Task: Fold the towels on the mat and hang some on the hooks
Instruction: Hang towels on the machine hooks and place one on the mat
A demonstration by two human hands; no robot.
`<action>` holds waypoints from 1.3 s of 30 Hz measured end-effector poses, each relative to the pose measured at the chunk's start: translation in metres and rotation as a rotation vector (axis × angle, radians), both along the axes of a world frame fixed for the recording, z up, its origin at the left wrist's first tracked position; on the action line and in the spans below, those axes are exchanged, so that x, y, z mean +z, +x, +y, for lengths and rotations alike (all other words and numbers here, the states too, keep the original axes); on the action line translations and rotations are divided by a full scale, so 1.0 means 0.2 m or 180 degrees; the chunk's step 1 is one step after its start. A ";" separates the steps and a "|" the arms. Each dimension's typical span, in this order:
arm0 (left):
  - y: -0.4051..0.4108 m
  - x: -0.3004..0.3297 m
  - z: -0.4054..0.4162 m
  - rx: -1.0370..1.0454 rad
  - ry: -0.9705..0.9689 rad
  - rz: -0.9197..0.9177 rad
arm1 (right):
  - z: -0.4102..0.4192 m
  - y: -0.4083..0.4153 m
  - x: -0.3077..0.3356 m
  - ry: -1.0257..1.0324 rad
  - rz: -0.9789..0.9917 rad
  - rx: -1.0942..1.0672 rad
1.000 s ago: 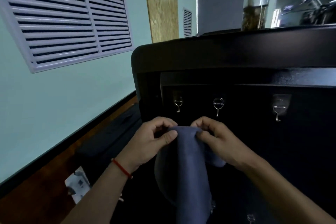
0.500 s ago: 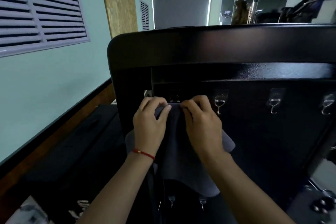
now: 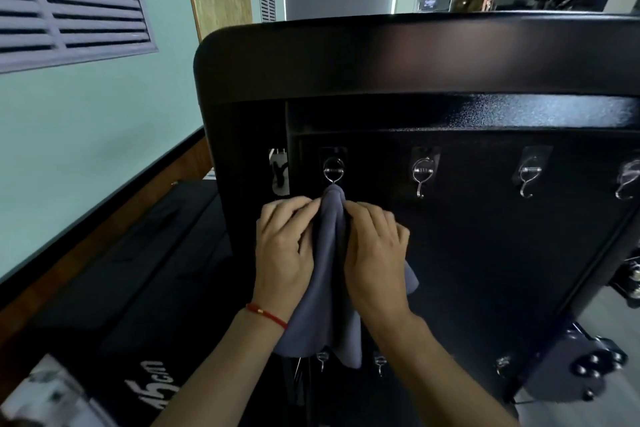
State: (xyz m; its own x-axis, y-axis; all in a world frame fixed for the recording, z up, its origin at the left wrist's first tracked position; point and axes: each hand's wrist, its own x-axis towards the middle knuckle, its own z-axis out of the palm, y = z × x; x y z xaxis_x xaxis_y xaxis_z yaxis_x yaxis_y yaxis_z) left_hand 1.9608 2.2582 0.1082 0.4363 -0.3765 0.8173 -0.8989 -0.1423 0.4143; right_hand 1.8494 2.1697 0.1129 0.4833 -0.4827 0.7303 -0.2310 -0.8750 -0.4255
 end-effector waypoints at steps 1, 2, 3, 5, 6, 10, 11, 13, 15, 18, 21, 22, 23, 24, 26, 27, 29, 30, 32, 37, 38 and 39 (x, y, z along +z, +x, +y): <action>-0.02 -0.01 0.01 -0.0205 -0.0023 0.0286 | 0.01 -0.01 0.00 0.0359 -0.0136 0.0304; -0.05 -0.02 0.03 -0.0373 -0.0013 0.0521 | 0.01 -0.01 -0.01 0.0629 -0.0228 0.0547; -0.07 -0.03 0.04 -0.0434 0.0047 0.0648 | 0.02 -0.02 -0.02 0.0725 -0.0226 0.0641; -0.11 -0.09 0.07 -0.0466 0.0246 0.0746 | 0.05 -0.06 -0.05 0.0620 -0.0147 0.0565; -0.12 -0.12 0.09 -0.0570 0.0322 0.0876 | 0.06 -0.09 -0.07 0.0484 -0.0083 0.0479; -0.16 -0.16 0.13 -0.1174 0.0393 0.1423 | 0.08 -0.14 -0.13 0.1731 -0.0484 0.1337; -0.18 -0.15 0.14 -0.1352 0.0375 0.1545 | 0.10 -0.15 -0.12 0.1776 -0.0524 0.1383; -0.21 -0.14 0.17 -0.1674 0.0312 0.1788 | 0.14 -0.17 -0.15 0.1749 -0.0358 0.1449; -0.21 -0.15 0.19 -0.1852 0.0322 0.1996 | 0.15 -0.20 -0.19 0.1963 -0.0283 0.1658; -0.18 -0.21 0.22 -0.1948 0.0590 0.2298 | 0.10 -0.23 -0.31 0.2103 -0.0109 0.1606; -0.15 -0.25 0.25 -0.1917 0.0787 0.2313 | 0.05 -0.26 -0.42 0.1891 0.0244 0.1147; -0.14 -0.26 0.25 -0.1883 0.0815 0.2306 | 0.03 -0.27 -0.44 0.1711 0.0379 0.0906; -0.14 -0.26 0.25 -0.1844 0.0814 0.2299 | 0.03 -0.27 -0.44 0.1549 0.0438 0.0777; -0.14 -0.27 0.25 -0.1795 0.0811 0.2287 | 0.03 -0.27 -0.45 0.1476 0.0421 0.0838; -0.14 -0.26 0.25 -0.1714 0.0852 0.2272 | 0.04 -0.26 -0.44 0.1688 0.0342 0.1218; -0.14 -0.25 0.25 -0.1705 0.0906 0.2287 | 0.04 -0.26 -0.42 0.1908 0.0315 0.1347; -0.13 -0.24 0.25 -0.1716 0.0989 0.2286 | 0.02 -0.24 -0.40 0.2138 0.0219 0.1304; -0.12 -0.24 0.25 -0.1681 0.1022 0.2243 | 0.01 -0.24 -0.40 0.2020 0.0172 0.1127; -0.11 -0.24 0.25 -0.1514 0.1073 0.2101 | -0.02 -0.25 -0.40 0.1592 0.0218 0.0706; -0.14 -0.28 0.21 -0.0606 0.1037 0.1713 | -0.06 -0.28 -0.45 0.1295 0.0534 0.0268; -0.16 -0.27 0.22 -0.0642 0.0950 0.1787 | -0.05 -0.29 -0.45 0.1344 0.0495 0.0271; -0.17 -0.27 0.23 -0.0709 0.0823 0.1860 | -0.05 -0.31 -0.45 0.1370 0.0436 0.0278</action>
State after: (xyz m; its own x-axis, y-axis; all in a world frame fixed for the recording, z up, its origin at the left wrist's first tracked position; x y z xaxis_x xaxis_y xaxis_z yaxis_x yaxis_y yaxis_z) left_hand 1.9259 2.3044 0.0545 0.6685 -0.6603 0.3422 -0.5569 -0.1395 0.8188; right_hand 1.7881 2.1605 0.0229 0.6138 -0.6813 0.3989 -0.2437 -0.6441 -0.7251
